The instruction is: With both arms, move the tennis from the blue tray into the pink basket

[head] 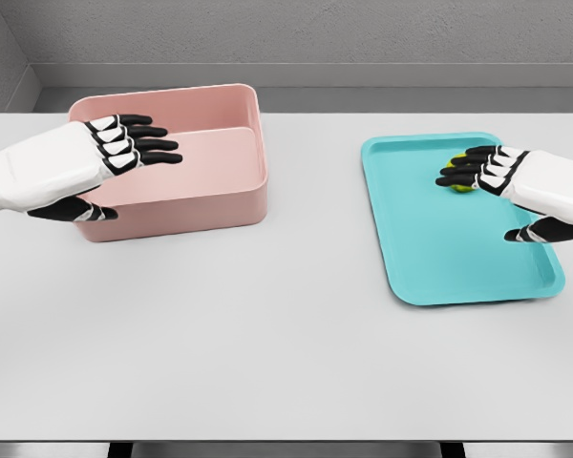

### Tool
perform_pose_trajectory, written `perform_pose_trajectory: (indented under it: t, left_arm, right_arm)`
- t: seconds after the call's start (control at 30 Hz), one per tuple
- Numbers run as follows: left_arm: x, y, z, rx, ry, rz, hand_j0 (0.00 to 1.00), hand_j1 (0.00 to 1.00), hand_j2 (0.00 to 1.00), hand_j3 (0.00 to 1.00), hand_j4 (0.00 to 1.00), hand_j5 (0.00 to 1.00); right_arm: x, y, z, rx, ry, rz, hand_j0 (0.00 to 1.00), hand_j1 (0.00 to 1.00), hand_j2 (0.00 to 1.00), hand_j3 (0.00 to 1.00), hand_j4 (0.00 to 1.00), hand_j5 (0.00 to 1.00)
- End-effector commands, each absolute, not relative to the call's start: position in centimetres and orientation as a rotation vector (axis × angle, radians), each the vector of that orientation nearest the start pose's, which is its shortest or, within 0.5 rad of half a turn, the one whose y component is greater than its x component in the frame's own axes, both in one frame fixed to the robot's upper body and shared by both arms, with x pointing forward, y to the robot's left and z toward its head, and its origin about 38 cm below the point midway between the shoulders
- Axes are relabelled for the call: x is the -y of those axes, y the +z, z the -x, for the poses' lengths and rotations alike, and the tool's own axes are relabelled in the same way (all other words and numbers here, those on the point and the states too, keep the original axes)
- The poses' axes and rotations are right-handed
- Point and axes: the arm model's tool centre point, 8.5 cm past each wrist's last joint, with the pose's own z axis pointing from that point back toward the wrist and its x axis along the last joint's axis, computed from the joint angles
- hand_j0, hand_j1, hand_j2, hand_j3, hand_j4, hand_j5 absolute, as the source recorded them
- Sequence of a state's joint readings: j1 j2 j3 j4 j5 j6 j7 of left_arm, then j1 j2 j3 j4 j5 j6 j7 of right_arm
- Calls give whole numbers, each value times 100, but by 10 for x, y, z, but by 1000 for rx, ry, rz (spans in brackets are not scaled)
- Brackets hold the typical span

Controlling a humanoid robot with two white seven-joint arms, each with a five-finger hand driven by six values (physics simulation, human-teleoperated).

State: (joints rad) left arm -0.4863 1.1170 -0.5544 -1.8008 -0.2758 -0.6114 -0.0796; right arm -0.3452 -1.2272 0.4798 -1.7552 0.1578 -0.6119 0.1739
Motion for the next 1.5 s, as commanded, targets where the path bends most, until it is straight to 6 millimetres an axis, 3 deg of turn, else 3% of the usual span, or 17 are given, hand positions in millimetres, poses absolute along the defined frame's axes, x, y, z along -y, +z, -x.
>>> perform_pose_trajectory:
  t: [0.0, 0.13, 0.2, 0.23, 0.3, 0.4, 0.57, 0.7, 0.77, 1.03, 1.33, 1.47]
  left_arm:
    - [-308, 292, -359, -2416, 2487, 605, 100, 100, 100, 100, 100, 100]
    - [-308, 292, -359, -2416, 2487, 605, 100, 100, 100, 100, 100, 100]
    - [-308, 292, -359, -2414, 2488, 606, 100, 100, 100, 100, 100, 100]
    - [-308, 292, -359, -2416, 2487, 605, 100, 100, 100, 100, 100, 100]
    - [-308, 292, -359, -2412, 2490, 606, 100, 100, 100, 100, 100, 100]
    - [-308, 291, -359, -2411, 2493, 605, 100, 100, 100, 100, 100, 100]
    - [-309, 291, -359, -2406, 2499, 608, 100, 100, 100, 100, 100, 100]
    - [-309, 291, -359, -2406, 2499, 608, 100, 100, 100, 100, 100, 100]
    - [-309, 291, -359, -2406, 2499, 608, 100, 100, 100, 100, 100, 100]
    - [-309, 291, -358, -2406, 2501, 606, 100, 100, 100, 100, 100, 100]
    - [-309, 290, -358, -2407, 2502, 605, 100, 100, 100, 100, 100, 100]
    - [-311, 286, -358, -2364, 2559, 594, 100, 100, 100, 100, 100, 100]
  right_arm:
    - [355, 272, -350, 1676, 1915, 409, 100, 100, 100, 100, 100, 100]
    - [353, 266, -352, 1627, 2014, 495, 100, 100, 100, 100, 100, 100]
    - [352, 274, -362, 1652, 1997, 525, 100, 100, 100, 100, 100, 100]
    - [351, 267, -366, 1612, 2014, 502, 100, 100, 100, 100, 100, 100]
    - [348, 257, -392, 1561, 1992, 487, 100, 100, 100, 100, 100, 100]
    - [353, 263, -408, 1541, 1973, 515, 100, 100, 100, 100, 100, 100]
    - [353, 242, -440, 1439, 1954, 465, 100, 100, 100, 100, 100, 100]
    - [342, 219, -468, 1379, 1946, 443, 100, 100, 100, 100, 100, 100]
    - [349, 217, -476, 1361, 1916, 453, 100, 100, 100, 100, 100, 100]
    - [355, 192, -485, 1281, 1897, 453, 100, 100, 100, 100, 100, 100]
    - [349, 186, -498, 1273, 1868, 451, 100, 100, 100, 100, 100, 100]
    - [358, 180, -499, 1243, 1848, 453, 100, 100, 100, 100, 100, 100]
